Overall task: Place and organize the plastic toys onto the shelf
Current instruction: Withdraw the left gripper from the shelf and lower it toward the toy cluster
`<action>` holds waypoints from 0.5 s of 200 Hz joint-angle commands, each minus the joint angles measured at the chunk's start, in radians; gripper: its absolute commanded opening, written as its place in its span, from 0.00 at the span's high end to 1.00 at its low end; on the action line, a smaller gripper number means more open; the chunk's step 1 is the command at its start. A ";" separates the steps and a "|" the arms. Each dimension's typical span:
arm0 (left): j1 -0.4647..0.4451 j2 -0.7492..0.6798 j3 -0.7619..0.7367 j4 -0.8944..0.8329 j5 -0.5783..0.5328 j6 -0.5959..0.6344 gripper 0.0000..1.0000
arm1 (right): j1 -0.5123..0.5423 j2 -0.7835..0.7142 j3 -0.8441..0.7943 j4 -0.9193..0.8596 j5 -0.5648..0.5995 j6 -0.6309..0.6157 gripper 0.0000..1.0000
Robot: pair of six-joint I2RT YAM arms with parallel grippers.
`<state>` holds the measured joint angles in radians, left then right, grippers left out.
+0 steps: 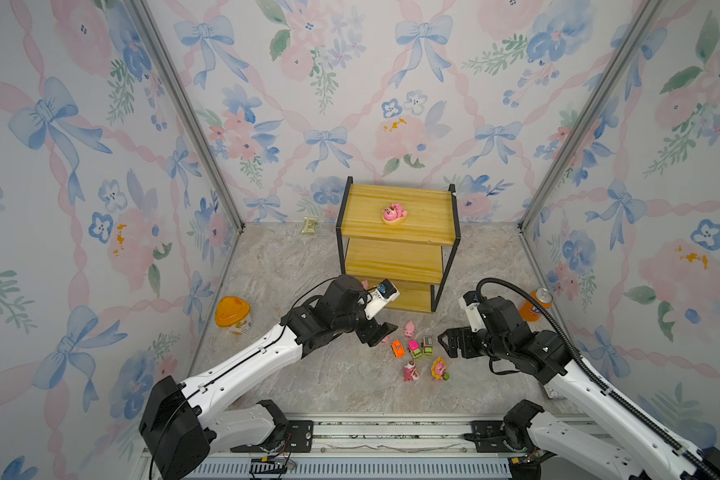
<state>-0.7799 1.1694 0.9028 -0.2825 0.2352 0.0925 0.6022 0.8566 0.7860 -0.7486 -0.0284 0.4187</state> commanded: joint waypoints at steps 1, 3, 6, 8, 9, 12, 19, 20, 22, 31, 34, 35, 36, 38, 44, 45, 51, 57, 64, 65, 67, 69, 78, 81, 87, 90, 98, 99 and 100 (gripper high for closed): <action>-0.018 -0.045 -0.089 0.176 0.084 -0.097 0.17 | -0.013 -0.002 0.029 -0.039 0.019 -0.001 0.03; -0.020 -0.048 -0.100 0.187 0.089 -0.099 0.17 | -0.013 -0.003 0.030 -0.040 0.020 0.000 0.03; -0.025 -0.051 -0.115 0.201 0.094 -0.100 0.16 | -0.013 -0.003 0.030 -0.041 0.021 0.000 0.03; -0.028 -0.053 -0.124 0.213 0.097 -0.101 0.16 | -0.013 -0.004 0.030 -0.041 0.021 0.001 0.03; -0.030 -0.054 -0.128 0.218 0.098 -0.102 0.16 | -0.014 -0.004 0.029 -0.041 0.022 0.001 0.03; -0.035 -0.055 -0.142 0.237 0.101 -0.105 0.16 | -0.015 -0.005 0.027 -0.043 0.022 0.002 0.03; -0.044 -0.056 -0.175 0.268 0.116 -0.108 0.16 | -0.016 -0.009 0.025 -0.043 0.024 0.005 0.03; -0.045 -0.056 -0.184 0.272 0.120 -0.108 0.16 | -0.016 -0.009 0.025 -0.043 0.025 0.006 0.03; -0.047 -0.056 -0.194 0.281 0.127 -0.109 0.16 | -0.017 -0.010 0.024 -0.043 0.025 0.006 0.03; -0.055 -0.050 -0.226 0.315 0.155 -0.103 0.15 | -0.019 -0.013 0.020 -0.041 0.024 0.012 0.03; -0.056 -0.049 -0.236 0.328 0.162 -0.102 0.15 | -0.021 -0.014 0.018 -0.041 0.023 0.012 0.03; -0.058 -0.048 -0.240 0.330 0.164 -0.100 0.15 | -0.021 -0.014 0.019 -0.042 0.022 0.012 0.03; -0.058 -0.046 -0.241 0.335 0.166 -0.100 0.15 | -0.021 -0.014 0.018 -0.043 0.022 0.012 0.03; -0.060 -0.045 -0.246 0.342 0.172 -0.098 0.15 | -0.021 -0.015 0.019 -0.043 0.022 0.013 0.03; -0.065 -0.039 -0.264 0.363 0.193 -0.093 0.15 | -0.022 -0.016 0.016 -0.043 0.021 0.015 0.03; -0.065 -0.038 -0.267 0.367 0.197 -0.093 0.15 | -0.022 -0.016 0.016 -0.044 0.021 0.015 0.03; -0.066 -0.033 -0.283 0.389 0.222 -0.085 0.14 | -0.022 -0.016 0.016 -0.044 0.021 0.015 0.03; -0.067 -0.027 -0.300 0.410 0.237 -0.081 0.14 | -0.024 -0.016 0.016 -0.046 0.021 0.015 0.03; -0.069 -0.020 -0.316 0.435 0.251 -0.076 0.14 | -0.025 -0.016 0.015 -0.047 0.021 0.015 0.03; -0.069 -0.019 -0.317 0.437 0.253 -0.075 0.14 | -0.025 -0.016 0.016 -0.047 0.021 0.015 0.03; -0.071 -0.015 -0.320 0.441 0.256 -0.074 0.14 | -0.025 -0.016 0.015 -0.047 0.021 0.015 0.03; -0.071 -0.013 -0.323 0.445 0.259 -0.073 0.14 | -0.026 -0.017 0.015 -0.049 0.021 0.015 0.03; -0.071 0.000 -0.333 0.461 0.271 -0.069 0.14 | -0.027 -0.016 0.014 -0.048 0.020 0.015 0.03; -0.072 0.005 -0.334 0.463 0.276 -0.065 0.14 | -0.028 -0.016 0.013 -0.048 0.021 0.017 0.03; -0.074 0.013 -0.335 0.463 0.284 -0.057 0.14 | -0.028 -0.016 0.010 -0.046 0.019 0.019 0.03; -0.073 0.017 -0.334 0.463 0.287 -0.054 0.14 | -0.029 -0.016 0.008 -0.046 0.019 0.021 0.03; -0.075 0.029 -0.333 0.465 0.294 -0.044 0.15 | -0.030 -0.016 0.003 -0.042 0.017 0.024 0.03; -0.076 0.030 -0.332 0.464 0.294 -0.043 0.15 | -0.030 -0.016 0.003 -0.042 0.017 0.025 0.03; -0.077 0.032 -0.332 0.465 0.294 -0.042 0.15 | -0.030 -0.016 0.003 -0.042 0.017 0.025 0.03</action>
<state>-0.8478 1.1732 0.5770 0.1089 0.4614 0.0196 0.5835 0.8505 0.7860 -0.7616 -0.0177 0.4274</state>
